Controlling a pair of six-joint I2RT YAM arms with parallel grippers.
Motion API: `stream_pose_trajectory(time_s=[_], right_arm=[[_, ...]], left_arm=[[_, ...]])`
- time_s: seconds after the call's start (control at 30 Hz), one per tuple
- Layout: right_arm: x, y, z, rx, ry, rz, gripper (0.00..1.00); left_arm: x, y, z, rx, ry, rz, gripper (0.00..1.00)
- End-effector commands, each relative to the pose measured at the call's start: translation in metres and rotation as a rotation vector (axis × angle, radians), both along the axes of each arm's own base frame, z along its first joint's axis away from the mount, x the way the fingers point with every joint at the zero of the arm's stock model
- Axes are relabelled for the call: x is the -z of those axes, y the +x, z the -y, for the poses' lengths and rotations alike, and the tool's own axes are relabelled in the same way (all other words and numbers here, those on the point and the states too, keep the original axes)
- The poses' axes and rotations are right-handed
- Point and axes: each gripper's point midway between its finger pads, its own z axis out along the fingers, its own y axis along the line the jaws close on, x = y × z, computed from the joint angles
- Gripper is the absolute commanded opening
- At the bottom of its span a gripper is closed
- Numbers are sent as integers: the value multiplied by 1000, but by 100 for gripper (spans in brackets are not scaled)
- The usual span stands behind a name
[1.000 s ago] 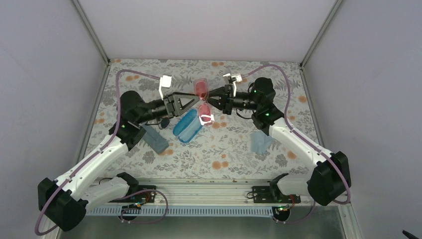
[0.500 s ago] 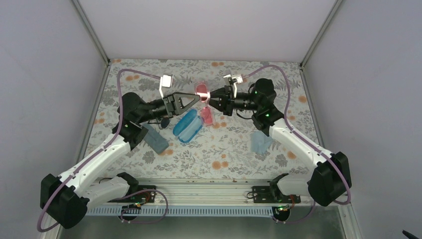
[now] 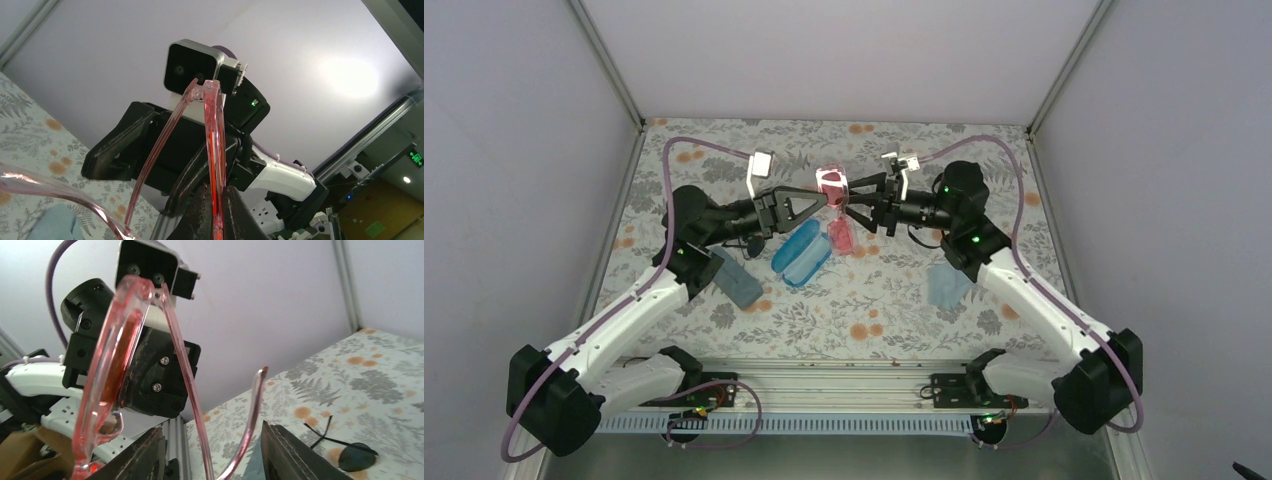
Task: Organize the sunglasses
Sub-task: Fold the sunglasses.
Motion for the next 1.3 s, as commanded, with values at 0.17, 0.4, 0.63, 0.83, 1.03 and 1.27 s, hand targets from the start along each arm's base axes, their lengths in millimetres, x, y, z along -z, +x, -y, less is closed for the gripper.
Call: stream_pose_trajectory(time_s=[0.17,0.4,0.63,0.83,1.03,1.27], right_arm=[[-2,20,35,315,-50,12,52],[33,18,34,304,-135,-85,45],[55,-32,15,-27,-137,-138,49],[45,-46,8,-144,-90,-139,66],[34,-55,5,-200,-64,-117,81],[36,-40,0,-141,-71,-177,88]], left_arm=[[-17,-16,-2,11,50,242,2],[-20,-19,-4,-3,79,296,2],[-21,-17,-6,-22,54,291,2],[-16,-17,-4,-7,50,276,2],[-12,-15,-3,-5,56,264,2],[-3,-14,-1,11,57,230,2]])
